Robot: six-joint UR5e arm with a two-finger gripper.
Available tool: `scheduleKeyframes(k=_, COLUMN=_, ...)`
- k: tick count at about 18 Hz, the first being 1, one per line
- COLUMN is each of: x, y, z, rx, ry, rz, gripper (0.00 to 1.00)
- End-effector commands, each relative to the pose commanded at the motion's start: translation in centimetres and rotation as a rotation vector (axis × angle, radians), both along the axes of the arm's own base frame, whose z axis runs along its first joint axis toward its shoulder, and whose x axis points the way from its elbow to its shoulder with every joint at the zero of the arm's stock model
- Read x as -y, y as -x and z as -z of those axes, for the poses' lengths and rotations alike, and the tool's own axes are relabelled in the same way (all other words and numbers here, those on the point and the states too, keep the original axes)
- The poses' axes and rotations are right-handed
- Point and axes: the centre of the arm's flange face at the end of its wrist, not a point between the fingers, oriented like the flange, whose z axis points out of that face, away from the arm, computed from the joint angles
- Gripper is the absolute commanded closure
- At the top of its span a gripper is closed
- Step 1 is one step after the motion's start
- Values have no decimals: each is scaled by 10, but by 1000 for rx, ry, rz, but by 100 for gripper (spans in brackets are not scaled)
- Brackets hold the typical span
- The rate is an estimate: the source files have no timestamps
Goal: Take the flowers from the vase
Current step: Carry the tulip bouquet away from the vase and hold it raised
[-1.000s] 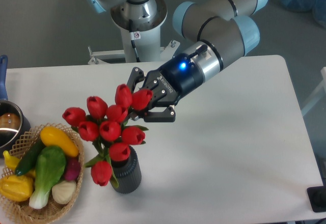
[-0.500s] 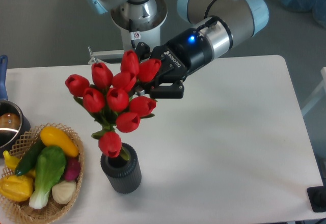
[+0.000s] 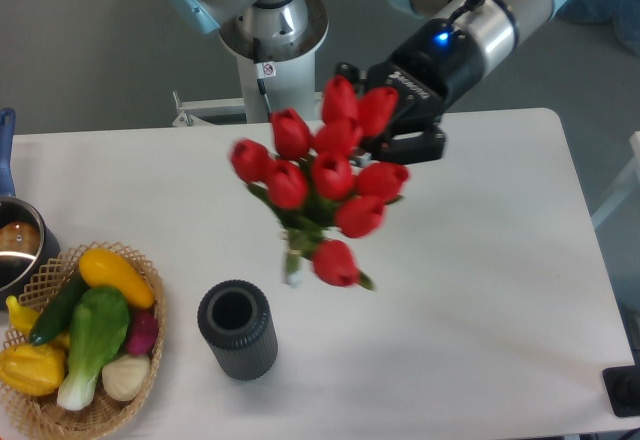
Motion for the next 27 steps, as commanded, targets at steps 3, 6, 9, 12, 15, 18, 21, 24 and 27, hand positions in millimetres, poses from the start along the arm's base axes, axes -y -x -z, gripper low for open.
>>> scheduleKeyframes(k=3, x=9, y=12, z=20, rx=-70, ry=95, rz=-42, gripper=100)
scheduleKeyframes(k=6, x=19, y=20, z=45, rx=-102, ry=189, rz=-76, gripper=100)
scheduleKeyframes(k=9, x=28, y=25, z=63, rx=-136, ry=307, rz=-116, gripper=100)
scheduleKeyframes(k=12, x=34, y=30, z=71, rx=-166, ry=384, rz=-140, gripper=100)
scheduleKeyframes(k=15, x=40, y=35, z=81, rx=-209, ry=522, rz=-185, gripper=100)
scheduleKeyframes(k=18, x=47, y=42, z=79, rx=-265, ry=674, rz=-195, gripper=100)
scheduleKeyframes(k=21, x=48, y=42, z=81, rx=-303, ry=781, rz=-176, gripper=100)
scheduleKeyframes(k=24, x=35, y=31, z=84, rx=-370, ry=899, rz=-171, gripper=100)
scheduleKeyframes(k=27, x=22, y=23, z=87, rx=-427, ry=983, rz=-150, gripper=100)
